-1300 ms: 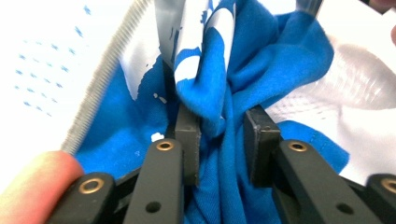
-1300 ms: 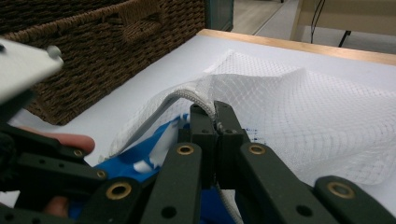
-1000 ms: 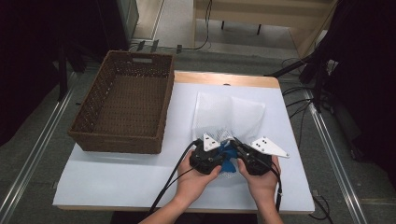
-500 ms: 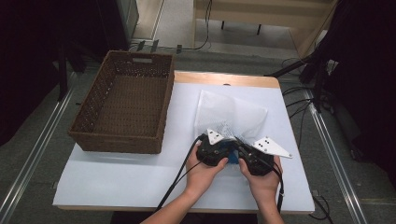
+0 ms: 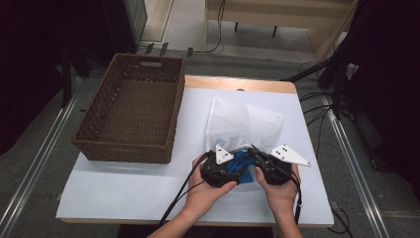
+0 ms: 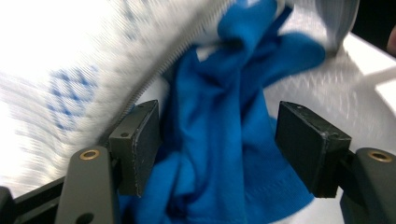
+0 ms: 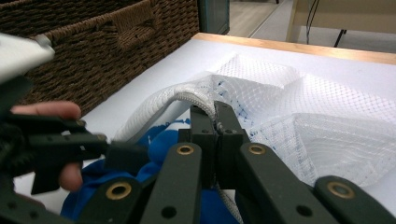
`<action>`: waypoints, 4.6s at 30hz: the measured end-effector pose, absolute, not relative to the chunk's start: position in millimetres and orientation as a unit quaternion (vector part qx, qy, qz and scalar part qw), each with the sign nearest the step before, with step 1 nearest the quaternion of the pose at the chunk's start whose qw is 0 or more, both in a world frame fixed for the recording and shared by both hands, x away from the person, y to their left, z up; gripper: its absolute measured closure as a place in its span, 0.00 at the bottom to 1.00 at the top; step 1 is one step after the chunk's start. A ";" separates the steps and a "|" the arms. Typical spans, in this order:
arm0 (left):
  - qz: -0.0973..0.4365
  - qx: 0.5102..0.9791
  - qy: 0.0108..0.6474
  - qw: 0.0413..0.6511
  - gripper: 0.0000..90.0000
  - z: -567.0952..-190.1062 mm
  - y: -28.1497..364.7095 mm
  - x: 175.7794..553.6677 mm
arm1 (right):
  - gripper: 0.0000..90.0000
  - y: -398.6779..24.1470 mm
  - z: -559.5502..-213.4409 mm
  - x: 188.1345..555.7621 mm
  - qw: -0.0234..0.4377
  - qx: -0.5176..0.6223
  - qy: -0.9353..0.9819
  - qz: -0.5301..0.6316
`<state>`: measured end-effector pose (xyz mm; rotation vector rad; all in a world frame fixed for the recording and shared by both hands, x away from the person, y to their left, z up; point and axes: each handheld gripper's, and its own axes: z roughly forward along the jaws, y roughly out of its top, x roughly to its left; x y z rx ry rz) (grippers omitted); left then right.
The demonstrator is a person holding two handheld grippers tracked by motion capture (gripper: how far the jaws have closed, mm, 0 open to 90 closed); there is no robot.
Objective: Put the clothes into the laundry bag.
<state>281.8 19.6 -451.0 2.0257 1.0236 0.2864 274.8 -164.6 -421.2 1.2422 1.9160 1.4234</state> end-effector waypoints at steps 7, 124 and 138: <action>0.087 0.814 0.372 0.438 0.63 -447.7 15.7 273.6 | 1.00 -171.7 -420.5 275.2 0.225 0.456 0.689 0.516; 0.106 0.787 0.448 0.410 0.88 -456.2 24.5 288.4 | 1.00 -164.5 -423.6 275.7 0.198 0.450 0.698 0.520; 0.154 0.758 0.459 0.436 0.88 -460.2 8.0 321.0 | 1.00 -165.8 -415.8 272.4 0.196 0.446 0.690 0.535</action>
